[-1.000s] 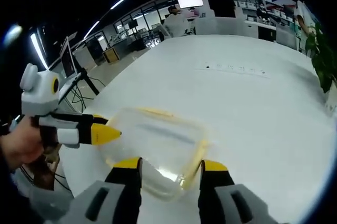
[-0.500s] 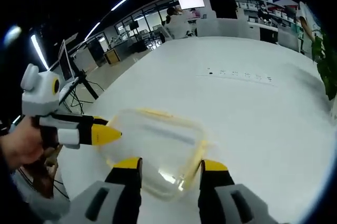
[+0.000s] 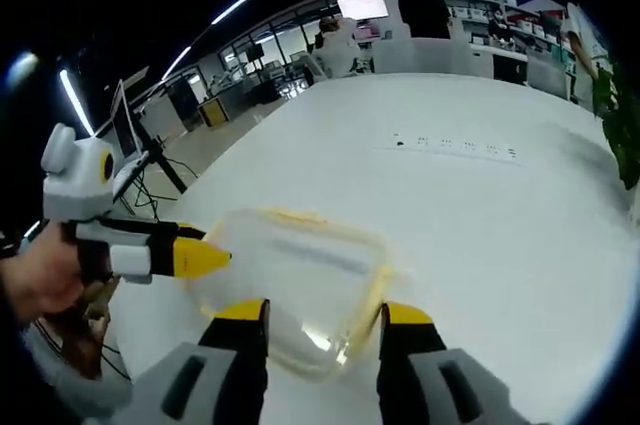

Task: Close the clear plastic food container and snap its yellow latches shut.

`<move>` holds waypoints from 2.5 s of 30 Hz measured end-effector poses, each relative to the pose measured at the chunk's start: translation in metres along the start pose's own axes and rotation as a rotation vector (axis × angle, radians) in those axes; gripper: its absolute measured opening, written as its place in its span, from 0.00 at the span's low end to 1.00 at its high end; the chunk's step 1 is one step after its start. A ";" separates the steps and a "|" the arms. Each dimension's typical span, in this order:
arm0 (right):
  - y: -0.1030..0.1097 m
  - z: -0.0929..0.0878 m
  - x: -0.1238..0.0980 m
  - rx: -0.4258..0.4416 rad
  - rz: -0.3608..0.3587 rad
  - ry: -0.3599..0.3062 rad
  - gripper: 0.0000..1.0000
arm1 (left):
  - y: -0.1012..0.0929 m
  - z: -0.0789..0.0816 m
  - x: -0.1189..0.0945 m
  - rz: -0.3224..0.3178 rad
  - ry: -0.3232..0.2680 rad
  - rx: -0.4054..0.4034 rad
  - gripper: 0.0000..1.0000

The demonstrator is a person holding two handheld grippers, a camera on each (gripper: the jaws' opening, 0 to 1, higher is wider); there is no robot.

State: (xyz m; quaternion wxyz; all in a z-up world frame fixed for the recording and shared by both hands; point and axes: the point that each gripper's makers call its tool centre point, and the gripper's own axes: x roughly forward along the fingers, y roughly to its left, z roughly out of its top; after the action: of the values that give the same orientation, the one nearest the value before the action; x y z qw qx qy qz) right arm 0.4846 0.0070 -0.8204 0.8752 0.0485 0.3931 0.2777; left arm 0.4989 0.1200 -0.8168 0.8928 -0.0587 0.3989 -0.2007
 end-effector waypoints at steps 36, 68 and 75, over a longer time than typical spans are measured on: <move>0.023 0.019 -0.031 -0.156 0.075 -0.186 1.00 | 0.014 0.004 -0.039 0.001 -0.175 0.099 0.99; 0.073 -0.060 -0.177 -0.133 0.078 -0.235 1.00 | -0.011 -0.056 -0.189 -0.101 -0.164 0.162 0.98; 0.078 -0.093 -0.201 -0.155 0.072 -0.194 1.00 | -0.005 -0.083 -0.220 -0.113 -0.138 0.237 0.97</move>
State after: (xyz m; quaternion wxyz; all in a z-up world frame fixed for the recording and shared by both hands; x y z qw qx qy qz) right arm 0.2755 -0.0451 -0.7273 0.8997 0.0214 0.2819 0.3325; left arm 0.3045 0.2087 -0.7198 0.9060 0.0109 0.3062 -0.2919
